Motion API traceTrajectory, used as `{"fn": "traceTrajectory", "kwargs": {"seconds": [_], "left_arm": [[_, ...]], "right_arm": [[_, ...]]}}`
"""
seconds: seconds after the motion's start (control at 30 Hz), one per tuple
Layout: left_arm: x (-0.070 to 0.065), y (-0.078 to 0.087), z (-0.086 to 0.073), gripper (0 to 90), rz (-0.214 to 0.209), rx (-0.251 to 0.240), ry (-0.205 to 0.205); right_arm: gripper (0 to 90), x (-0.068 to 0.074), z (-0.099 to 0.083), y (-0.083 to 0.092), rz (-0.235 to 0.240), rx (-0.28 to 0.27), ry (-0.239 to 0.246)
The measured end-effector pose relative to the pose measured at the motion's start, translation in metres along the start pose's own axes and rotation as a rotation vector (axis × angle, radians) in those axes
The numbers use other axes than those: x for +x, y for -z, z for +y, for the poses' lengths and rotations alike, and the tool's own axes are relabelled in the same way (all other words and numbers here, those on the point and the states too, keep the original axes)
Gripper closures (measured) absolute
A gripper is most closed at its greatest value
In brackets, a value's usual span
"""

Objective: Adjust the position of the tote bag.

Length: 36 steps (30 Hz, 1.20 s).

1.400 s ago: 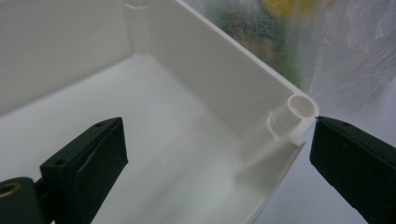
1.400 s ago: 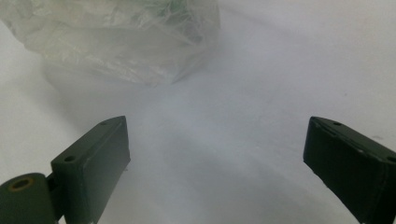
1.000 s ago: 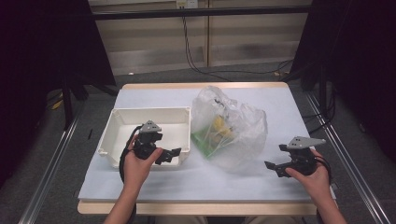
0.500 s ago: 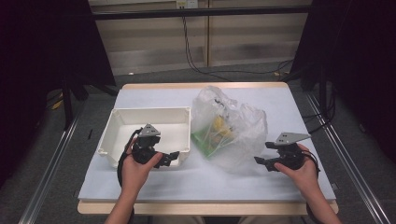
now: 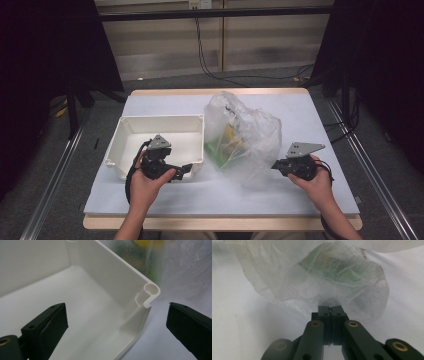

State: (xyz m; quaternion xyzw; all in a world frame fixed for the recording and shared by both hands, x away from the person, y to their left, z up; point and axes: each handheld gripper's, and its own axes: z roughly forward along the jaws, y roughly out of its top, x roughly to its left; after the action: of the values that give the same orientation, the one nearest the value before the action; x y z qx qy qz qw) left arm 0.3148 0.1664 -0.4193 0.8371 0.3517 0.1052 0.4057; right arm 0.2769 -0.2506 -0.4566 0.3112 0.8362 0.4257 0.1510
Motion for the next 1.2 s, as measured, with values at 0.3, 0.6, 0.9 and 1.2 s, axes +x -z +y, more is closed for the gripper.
{"fn": "traceTrajectory", "kwargs": {"seconds": [0.3, 0.6, 0.9, 1.2], "left_arm": [[-0.009, -0.003, 0.009, 3.4, -0.023, -0.022, -0.027], [-0.019, -0.009, 0.016, 3.3, -0.040, -0.025, -0.049], [-0.019, -0.008, 0.020, 3.3, -0.043, -0.033, -0.043], [-0.024, -0.013, 0.019, 3.4, -0.056, -0.010, -0.054]], "right_arm": [[90.0, 0.015, 0.002, -0.008, 0.063, 0.000, -0.037], [88.7, 0.023, 0.004, -0.014, 0.060, 0.008, -0.054], [39.1, 0.003, -0.012, 0.014, -0.027, -0.012, -0.081], [28.8, -0.012, -0.010, 0.011, -0.112, -0.109, -0.061]]}}
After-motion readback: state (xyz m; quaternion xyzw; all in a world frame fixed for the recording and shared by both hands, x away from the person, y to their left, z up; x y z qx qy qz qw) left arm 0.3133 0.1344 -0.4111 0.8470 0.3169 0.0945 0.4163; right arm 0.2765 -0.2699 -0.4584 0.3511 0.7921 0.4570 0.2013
